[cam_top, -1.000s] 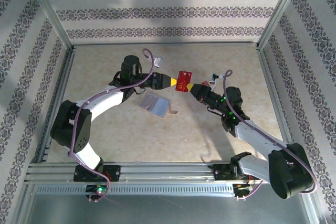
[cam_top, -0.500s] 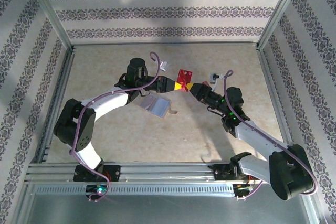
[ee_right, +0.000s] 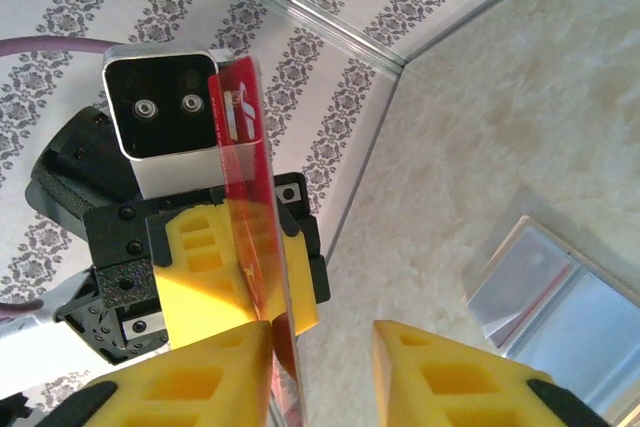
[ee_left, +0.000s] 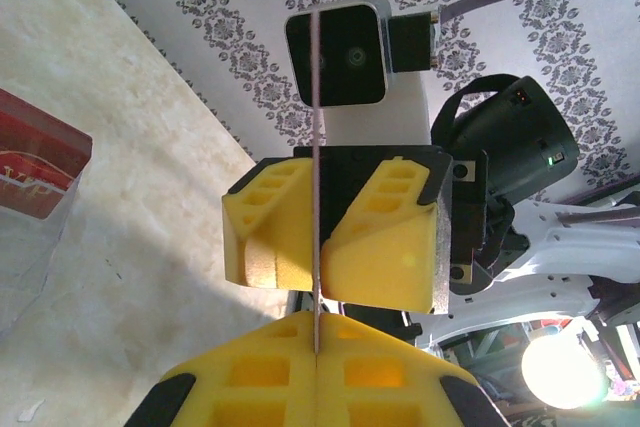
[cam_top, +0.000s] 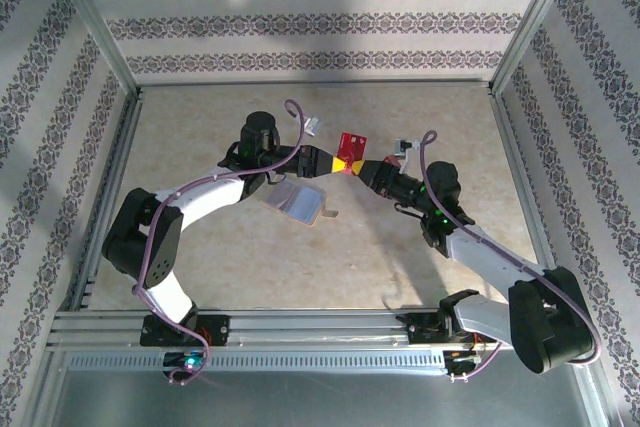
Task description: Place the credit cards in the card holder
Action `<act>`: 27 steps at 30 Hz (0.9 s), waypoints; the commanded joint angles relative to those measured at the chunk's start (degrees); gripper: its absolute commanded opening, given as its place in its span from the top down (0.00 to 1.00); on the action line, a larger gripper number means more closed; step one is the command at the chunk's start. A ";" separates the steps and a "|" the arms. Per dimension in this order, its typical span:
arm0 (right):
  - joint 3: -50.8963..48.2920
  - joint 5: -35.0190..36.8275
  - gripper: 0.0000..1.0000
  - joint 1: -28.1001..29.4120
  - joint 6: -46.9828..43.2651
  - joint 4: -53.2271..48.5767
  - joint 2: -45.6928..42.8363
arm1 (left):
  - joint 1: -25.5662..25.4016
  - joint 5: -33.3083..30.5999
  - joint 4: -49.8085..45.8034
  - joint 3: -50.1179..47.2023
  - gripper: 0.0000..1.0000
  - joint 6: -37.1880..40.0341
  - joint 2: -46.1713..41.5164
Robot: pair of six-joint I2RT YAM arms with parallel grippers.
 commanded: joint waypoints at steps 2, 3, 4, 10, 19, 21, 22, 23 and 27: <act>2.73 -2.47 0.72 -0.73 0.47 5.45 1.05 | -0.86 1.91 1.07 -0.27 1.00 1.36 -0.84; 2.84 -2.66 0.72 -0.70 0.34 5.40 1.07 | -0.93 1.78 1.29 -0.43 1.00 1.37 -0.79; 2.93 -2.68 0.72 -0.78 0.15 5.26 1.16 | -0.95 1.60 1.68 -0.57 1.00 1.49 -0.67; 2.68 -3.46 0.96 -1.83 0.87 5.95 1.90 | -1.04 2.05 -0.18 -0.11 1.00 2.84 -0.52; -0.98 -0.74 1.00 -3.01 -0.68 2.15 -1.19 | 3.36 -0.81 -24.45 4.99 0.57 19.75 -3.02; -1.35 0.35 1.00 -2.63 -2.25 -2.74 -2.97 | 5.25 -6.13 -41.01 9.03 0.56 30.20 -3.66; -1.58 0.96 1.00 -2.25 -2.57 -3.78 -3.48 | 5.82 -9.77 -48.08 10.57 0.56 34.95 -4.08; -1.94 1.99 1.00 -1.46 -2.97 -5.23 -4.15 | 6.34 -14.19 -55.16 12.27 0.56 40.82 -4.53; -2.65 6.36 1.00 2.39 -5.19 -9.26 -4.15 | 7.75 -25.32 -72.08 15.45 0.60 54.38 -4.19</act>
